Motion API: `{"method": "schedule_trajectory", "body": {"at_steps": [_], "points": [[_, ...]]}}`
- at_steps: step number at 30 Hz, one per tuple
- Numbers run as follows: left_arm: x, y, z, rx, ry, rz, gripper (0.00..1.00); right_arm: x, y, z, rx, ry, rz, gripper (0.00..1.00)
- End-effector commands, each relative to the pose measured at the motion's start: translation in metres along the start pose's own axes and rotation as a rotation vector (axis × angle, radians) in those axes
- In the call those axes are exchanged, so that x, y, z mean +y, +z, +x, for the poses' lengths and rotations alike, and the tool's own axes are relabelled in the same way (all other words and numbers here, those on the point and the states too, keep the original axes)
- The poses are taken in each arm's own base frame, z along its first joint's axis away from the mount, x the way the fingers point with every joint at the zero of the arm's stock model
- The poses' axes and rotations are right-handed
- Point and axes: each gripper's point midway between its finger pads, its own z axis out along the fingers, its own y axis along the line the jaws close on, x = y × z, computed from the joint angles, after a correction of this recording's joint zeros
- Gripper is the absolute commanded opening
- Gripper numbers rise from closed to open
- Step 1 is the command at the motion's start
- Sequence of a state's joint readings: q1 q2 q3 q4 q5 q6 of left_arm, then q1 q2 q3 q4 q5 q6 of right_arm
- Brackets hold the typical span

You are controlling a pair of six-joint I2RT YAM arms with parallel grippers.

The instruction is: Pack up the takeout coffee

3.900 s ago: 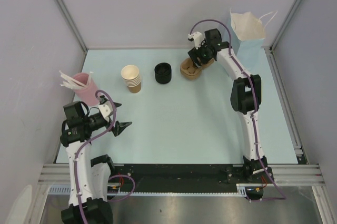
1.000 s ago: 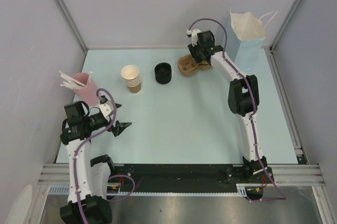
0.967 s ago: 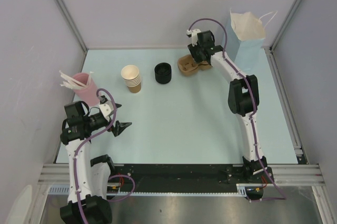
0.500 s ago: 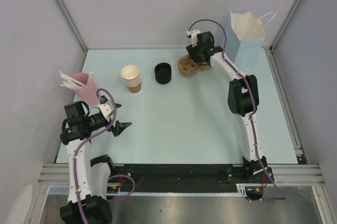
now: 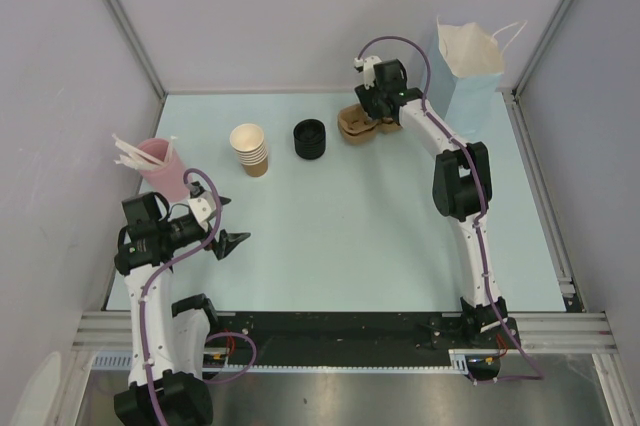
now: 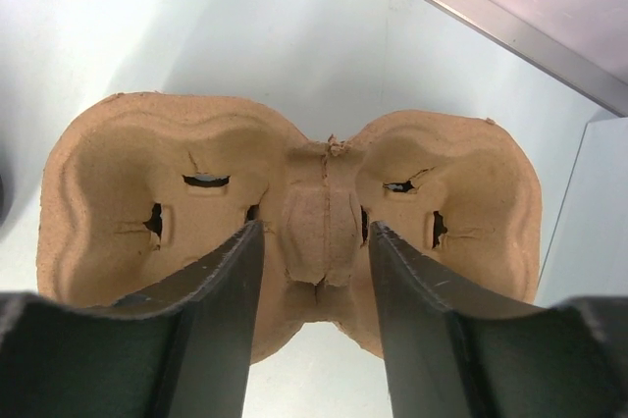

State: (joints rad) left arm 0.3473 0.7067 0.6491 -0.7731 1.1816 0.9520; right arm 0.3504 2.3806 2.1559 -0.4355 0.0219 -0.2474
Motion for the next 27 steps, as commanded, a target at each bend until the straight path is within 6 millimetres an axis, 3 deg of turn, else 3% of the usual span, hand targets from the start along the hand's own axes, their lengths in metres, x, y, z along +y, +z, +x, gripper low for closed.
{"method": "schedule_trajectory", "body": {"at_steps": [1, 6, 16, 27], "points": [[0.000, 0.000, -0.010, -0.040, 0.066, 0.015, 1.00, 0.001, 0.003, -0.004, -0.022, -0.006, -0.006, 0.55], [0.000, 0.000, -0.010, -0.039, 0.065, 0.015, 1.00, 0.001, 0.005, -0.002, -0.016, -0.008, -0.008, 0.57], [0.000, 0.000, -0.010, -0.038, 0.064, 0.016, 1.00, 0.004, 0.008, 0.002, -0.010, 0.008, -0.048, 0.46], [0.000, 0.000, -0.010, -0.039, 0.061, 0.017, 1.00, 0.001, 0.011, 0.006, -0.003, 0.006, -0.028, 0.49]]}}
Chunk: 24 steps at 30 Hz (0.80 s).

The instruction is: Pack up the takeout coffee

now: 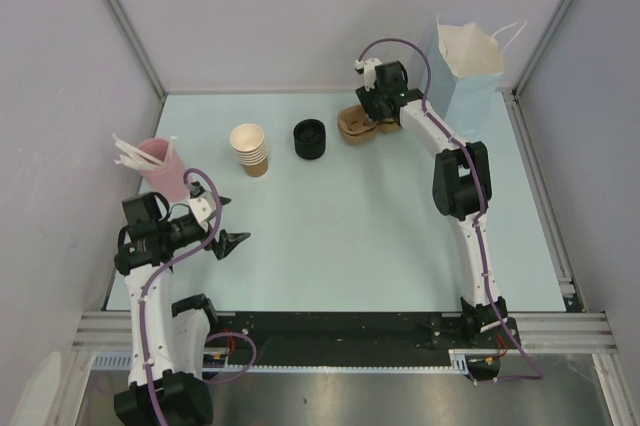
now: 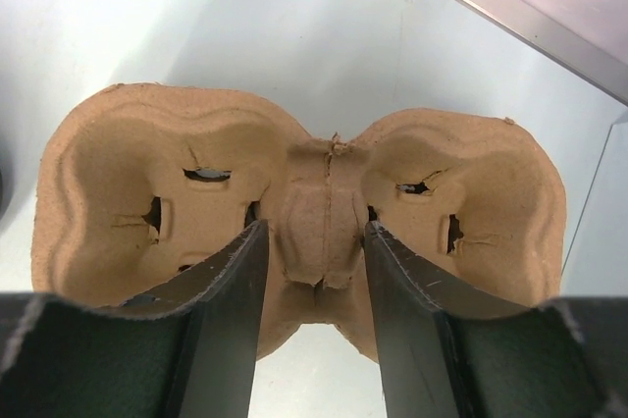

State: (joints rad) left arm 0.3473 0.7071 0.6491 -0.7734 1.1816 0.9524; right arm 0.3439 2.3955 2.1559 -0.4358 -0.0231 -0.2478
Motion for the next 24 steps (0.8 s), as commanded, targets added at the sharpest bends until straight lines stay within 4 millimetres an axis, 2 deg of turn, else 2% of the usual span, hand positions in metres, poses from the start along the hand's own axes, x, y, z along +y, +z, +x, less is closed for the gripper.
{"method": "schedule_trajectory", "body": {"at_steps": [1, 6, 12, 14, 19, 24], "points": [[0.000, 0.000, -0.010, -0.039, 0.062, 0.016, 1.00, -0.003, 0.005, -0.002, -0.013, 0.002, 0.014, 0.52], [0.000, 0.000, -0.010, -0.039, 0.064, 0.017, 1.00, -0.002, 0.006, 0.000, -0.008, 0.002, 0.009, 0.47], [0.000, 0.000, -0.009, -0.038, 0.064, 0.016, 1.00, 0.000, 0.004, -0.002, -0.011, 0.002, 0.001, 0.24], [0.000, 0.000, -0.010, -0.039, 0.063, 0.019, 1.00, -0.002, 0.003, -0.004, -0.015, 0.003, 0.005, 0.22], [0.000, 0.000, -0.010, -0.040, 0.064, 0.018, 1.00, -0.004, -0.007, -0.018, -0.042, 0.002, 0.009, 0.22], [0.000, 0.000, -0.010, -0.039, 0.064, 0.017, 1.00, -0.008, -0.028, -0.044, -0.097, 0.001, 0.023, 0.22]]}}
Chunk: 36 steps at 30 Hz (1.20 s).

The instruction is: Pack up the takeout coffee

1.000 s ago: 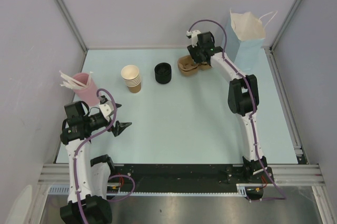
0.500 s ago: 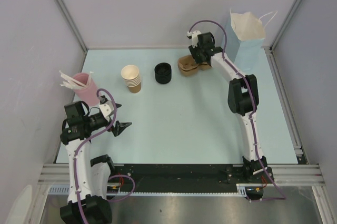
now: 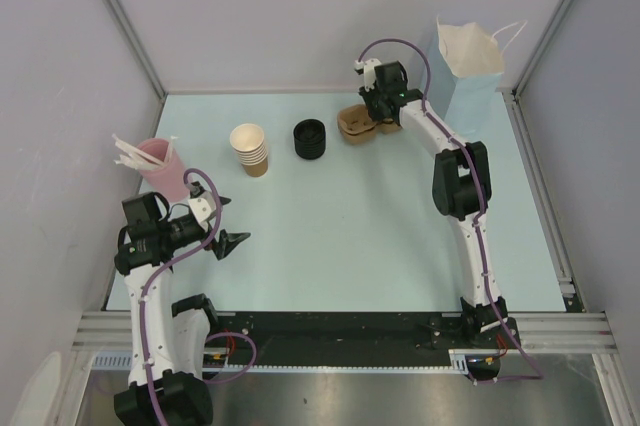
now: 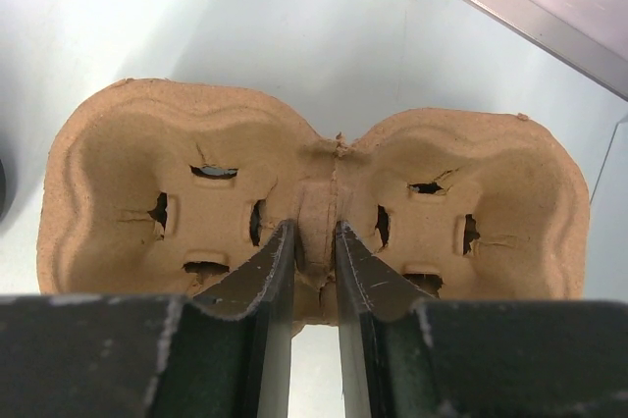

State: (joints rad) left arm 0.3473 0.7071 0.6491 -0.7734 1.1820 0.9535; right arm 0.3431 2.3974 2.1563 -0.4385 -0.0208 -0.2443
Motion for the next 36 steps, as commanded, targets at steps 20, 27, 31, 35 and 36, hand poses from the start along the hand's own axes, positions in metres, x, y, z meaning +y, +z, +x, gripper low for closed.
{"method": "schedule_trajectory", "body": {"at_steps": [20, 27, 31, 35, 36], "points": [[-0.001, -0.001, -0.011, -0.041, 0.073, 0.017, 1.00, -0.004, -0.097, -0.097, -0.209, 0.041, -0.022, 0.23], [0.001, -0.002, -0.013, -0.042, 0.084, 0.000, 1.00, 0.030, -0.166, -0.102, -0.230, 0.019, -0.158, 0.23], [0.001, -0.002, -0.015, -0.044, 0.093, -0.009, 1.00, 0.065, -0.189, -0.054, -0.159, -0.042, -0.262, 0.23], [0.001, -0.002, -0.015, -0.045, 0.098, -0.012, 1.00, 0.076, -0.214, -0.007, -0.099, -0.094, -0.296, 0.23], [0.001, -0.002, -0.015, -0.047, 0.098, -0.011, 1.00, 0.075, -0.227, -0.004, -0.103, -0.107, -0.297, 0.24]]}}
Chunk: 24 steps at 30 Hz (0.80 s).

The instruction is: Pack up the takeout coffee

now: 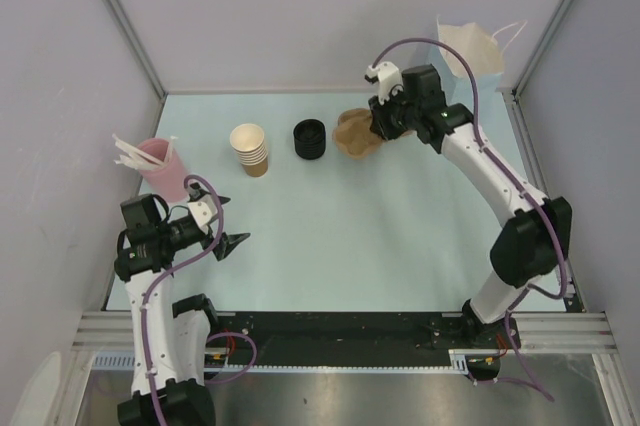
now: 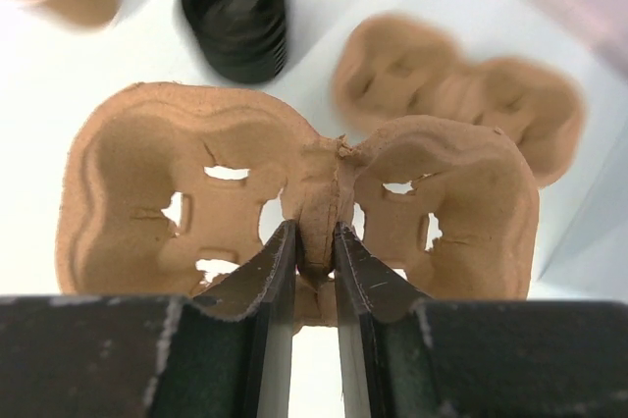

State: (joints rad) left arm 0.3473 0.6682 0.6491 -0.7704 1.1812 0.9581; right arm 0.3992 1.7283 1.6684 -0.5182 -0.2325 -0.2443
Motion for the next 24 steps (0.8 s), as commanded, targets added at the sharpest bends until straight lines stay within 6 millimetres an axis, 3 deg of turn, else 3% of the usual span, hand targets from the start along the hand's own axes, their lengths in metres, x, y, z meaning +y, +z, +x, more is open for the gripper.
{"method": "schedule_trajectory", "body": {"at_steps": [1, 2, 5, 8, 9, 14, 15, 18, 22, 24], "points": [[0.002, 0.000, -0.010, -0.041, 0.055, 0.002, 1.00, 0.021, -0.030, 0.042, 0.084, -0.064, -0.077, 0.24], [0.002, 0.000, -0.010, -0.040, 0.055, 0.001, 1.00, 0.021, -0.033, 0.063, 0.125, -0.048, -0.093, 0.24], [0.001, -0.001, -0.012, -0.045, 0.063, -0.001, 1.00, 0.008, -0.057, 0.093, 0.174, -0.013, -0.078, 0.24], [0.001, -0.001, -0.012, -0.046, 0.068, -0.003, 1.00, -0.008, -0.079, 0.109, 0.181, 0.004, -0.032, 0.24], [0.000, -0.001, -0.013, -0.047, 0.070, -0.005, 1.00, -0.021, -0.085, 0.126, 0.210, 0.029, 0.006, 0.23], [0.000, -0.001, -0.013, -0.049, 0.072, -0.005, 1.00, -0.070, -0.119, 0.163, 0.227, 0.069, 0.171, 0.24], [0.000, -0.001, -0.014, -0.052, 0.072, -0.004, 1.00, -0.088, -0.127, 0.183, 0.243, 0.110, 0.223, 0.24], [0.000, -0.001, -0.014, -0.054, 0.076, -0.004, 1.00, -0.117, -0.138, 0.209, 0.251, 0.141, 0.301, 0.24], [-0.001, -0.001, -0.015, -0.056, 0.073, -0.004, 1.00, -0.133, -0.138, 0.254, 0.312, 0.202, 0.336, 0.24], [-0.001, -0.001, -0.015, -0.057, 0.073, -0.003, 1.00, -0.139, -0.135, 0.261, 0.319, 0.212, 0.347, 0.24]]}}
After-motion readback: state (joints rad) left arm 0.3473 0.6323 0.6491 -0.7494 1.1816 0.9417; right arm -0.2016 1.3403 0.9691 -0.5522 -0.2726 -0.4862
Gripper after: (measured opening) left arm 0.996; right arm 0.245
